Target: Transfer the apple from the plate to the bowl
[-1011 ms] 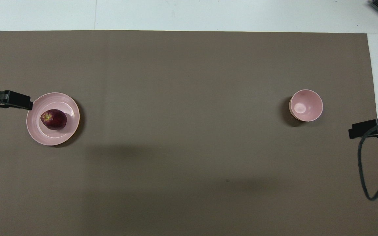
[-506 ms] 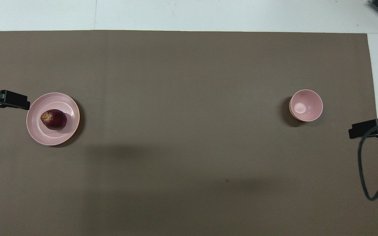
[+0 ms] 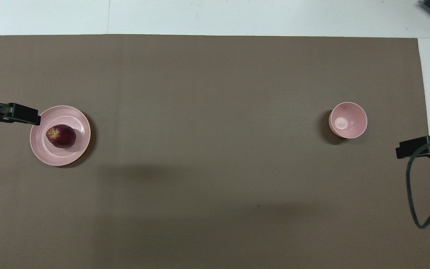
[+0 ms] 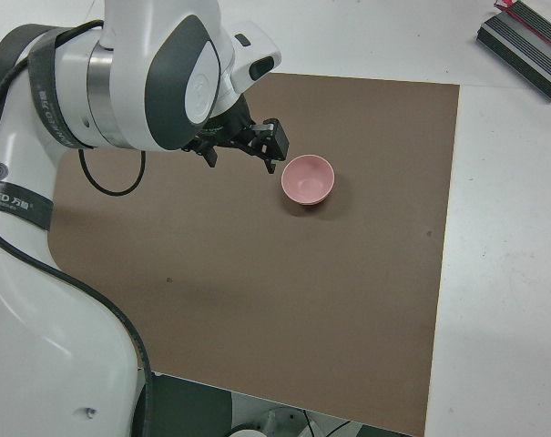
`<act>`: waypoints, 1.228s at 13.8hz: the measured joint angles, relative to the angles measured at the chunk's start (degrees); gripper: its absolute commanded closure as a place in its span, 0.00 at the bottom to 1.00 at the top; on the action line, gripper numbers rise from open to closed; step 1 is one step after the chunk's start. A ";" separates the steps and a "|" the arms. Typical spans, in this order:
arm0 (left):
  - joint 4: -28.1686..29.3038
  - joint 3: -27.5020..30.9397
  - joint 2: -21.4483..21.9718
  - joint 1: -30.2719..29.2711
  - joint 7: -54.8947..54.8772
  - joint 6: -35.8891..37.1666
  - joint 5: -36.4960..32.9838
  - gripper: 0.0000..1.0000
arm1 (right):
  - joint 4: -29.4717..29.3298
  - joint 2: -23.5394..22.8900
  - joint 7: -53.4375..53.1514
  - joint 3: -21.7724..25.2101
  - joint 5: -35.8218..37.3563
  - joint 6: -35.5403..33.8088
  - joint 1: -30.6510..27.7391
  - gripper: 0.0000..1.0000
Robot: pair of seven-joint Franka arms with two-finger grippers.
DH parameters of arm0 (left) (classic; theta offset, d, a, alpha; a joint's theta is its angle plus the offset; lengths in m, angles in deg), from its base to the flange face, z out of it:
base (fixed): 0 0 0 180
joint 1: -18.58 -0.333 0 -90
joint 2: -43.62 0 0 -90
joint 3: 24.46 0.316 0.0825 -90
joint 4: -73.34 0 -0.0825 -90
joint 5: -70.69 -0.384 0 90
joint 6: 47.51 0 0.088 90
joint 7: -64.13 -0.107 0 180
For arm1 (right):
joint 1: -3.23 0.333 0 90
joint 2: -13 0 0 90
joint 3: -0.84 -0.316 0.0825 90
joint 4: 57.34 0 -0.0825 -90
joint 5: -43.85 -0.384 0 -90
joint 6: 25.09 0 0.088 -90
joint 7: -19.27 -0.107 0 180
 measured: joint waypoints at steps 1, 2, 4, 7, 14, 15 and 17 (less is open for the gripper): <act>0.00 0.06 0.00 -0.04 -0.01 -0.02 0.00 0.00 | 0.02 0.01 0.00 0.00 0.00 0.00 0.00 0.00; 0.01 0.14 0.00 -0.14 -0.03 -0.31 0.00 0.00 | 0.03 0.03 0.00 0.01 0.00 0.00 0.00 0.00; 0.26 0.45 -0.09 -0.38 -0.06 -2.10 0.00 0.00 | 0.06 0.07 0.00 0.04 0.00 0.00 -0.01 0.00; 2.09 0.73 -1.05 -1.55 -0.30 -5.52 0.00 0.00 | 0.10 0.07 0.00 0.04 0.00 0.00 -0.01 0.00; 6.71 0.92 -7.56 -5.00 -7.61 -16.52 0.01 0.00 | 0.23 0.09 0.00 0.08 0.00 0.00 -0.02 0.00; 8.49 0.92 -8.61 -5.12 -8.30 -18.78 0.02 0.00 | 0.26 0.10 0.00 0.08 0.00 0.00 -0.02 0.00; 12.04 0.79 -10.46 -5.12 -8.76 -23.85 0.02 0.00 | 0.32 0.11 0.00 0.08 0.00 0.00 -0.02 0.00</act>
